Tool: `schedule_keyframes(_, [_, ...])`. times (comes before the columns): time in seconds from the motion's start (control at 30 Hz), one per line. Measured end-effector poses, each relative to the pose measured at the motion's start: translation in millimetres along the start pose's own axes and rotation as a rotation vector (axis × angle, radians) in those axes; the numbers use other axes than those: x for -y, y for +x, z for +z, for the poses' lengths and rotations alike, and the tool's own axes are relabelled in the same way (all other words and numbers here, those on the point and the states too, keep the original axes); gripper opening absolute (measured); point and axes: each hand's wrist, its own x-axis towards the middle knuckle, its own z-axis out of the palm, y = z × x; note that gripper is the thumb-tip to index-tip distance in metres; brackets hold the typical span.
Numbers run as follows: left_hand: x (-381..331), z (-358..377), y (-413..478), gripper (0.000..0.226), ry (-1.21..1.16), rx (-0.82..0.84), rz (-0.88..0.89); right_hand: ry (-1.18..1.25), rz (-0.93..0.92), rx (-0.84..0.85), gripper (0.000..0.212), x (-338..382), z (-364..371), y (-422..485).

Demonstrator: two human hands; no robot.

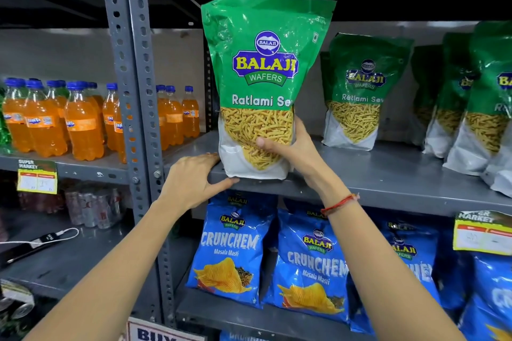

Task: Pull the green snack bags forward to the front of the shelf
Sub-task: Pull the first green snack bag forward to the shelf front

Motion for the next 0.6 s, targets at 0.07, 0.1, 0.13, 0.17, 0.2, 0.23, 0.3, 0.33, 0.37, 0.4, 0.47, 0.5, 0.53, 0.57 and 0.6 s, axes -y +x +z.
schedule_keyframes(0.07, [0, 0, 0, 0.077, -0.004, -0.014, -0.005, 0.022, -0.013, -0.014, 0.071, -6, 0, 7])
schedule_keyframes(0.1, [0, 0, 0, 0.077, -0.005, -0.020, -0.007, 0.036, -0.015, -0.029, 0.065, -8, 1, 10])
schedule_keyframes(0.13, [0, 0, 0, 0.077, -0.006, -0.023, -0.007, 0.045, -0.014, -0.038, 0.064, -10, 1, 13])
schedule_keyframes(0.17, [0, 0, 0, 0.077, -0.008, -0.022, -0.008, 0.049, -0.013, -0.046, 0.070, -11, 1, 14])
schedule_keyframes(0.2, [0, 1, 0, 0.076, -0.009, -0.023, -0.008, 0.048, -0.011, -0.055, 0.080, -11, 3, 16])
schedule_keyframes(0.23, [0, 1, 0, 0.074, -0.010, -0.023, -0.009, 0.044, -0.007, -0.067, 0.089, -11, 4, 18])
schedule_keyframes(0.3, [0, 2, 0, 0.072, -0.012, -0.019, -0.013, 0.039, -0.006, -0.087, 0.100, -12, 6, 21])
schedule_keyframes(0.33, [0, 2, 0, 0.072, -0.012, -0.015, -0.017, 0.041, -0.007, -0.093, 0.103, -13, 7, 23])
schedule_keyframes(0.37, [0, 2, 0, 0.073, -0.013, -0.012, -0.021, 0.044, -0.006, -0.099, 0.106, -13, 7, 25])
schedule_keyframes(0.4, [0, 2, -1, 0.075, -0.014, -0.009, -0.025, 0.048, -0.003, -0.103, 0.109, -14, 7, 27])
schedule_keyframes(0.47, [-1, 2, 0, 0.079, -0.013, 0.004, -0.037, 0.048, 0.001, -0.107, 0.113, -16, 7, 31])
schedule_keyframes(0.5, [-1, 2, 0, 0.082, -0.008, 0.012, -0.045, 0.046, 0.002, -0.108, 0.115, -17, 7, 32])
schedule_keyframes(0.53, [-1, 2, 0, 0.084, -0.001, 0.020, -0.053, 0.044, 0.003, -0.107, 0.115, -17, 7, 33])
schedule_keyframes(0.57, [-1, 3, 0, 0.086, 0.007, 0.029, -0.062, 0.043, 0.006, -0.105, 0.116, -18, 7, 35])
schedule_keyframes(0.6, [-2, 3, -1, 0.088, 0.012, 0.040, -0.070, 0.042, 0.006, -0.103, 0.115, -18, 7, 36])
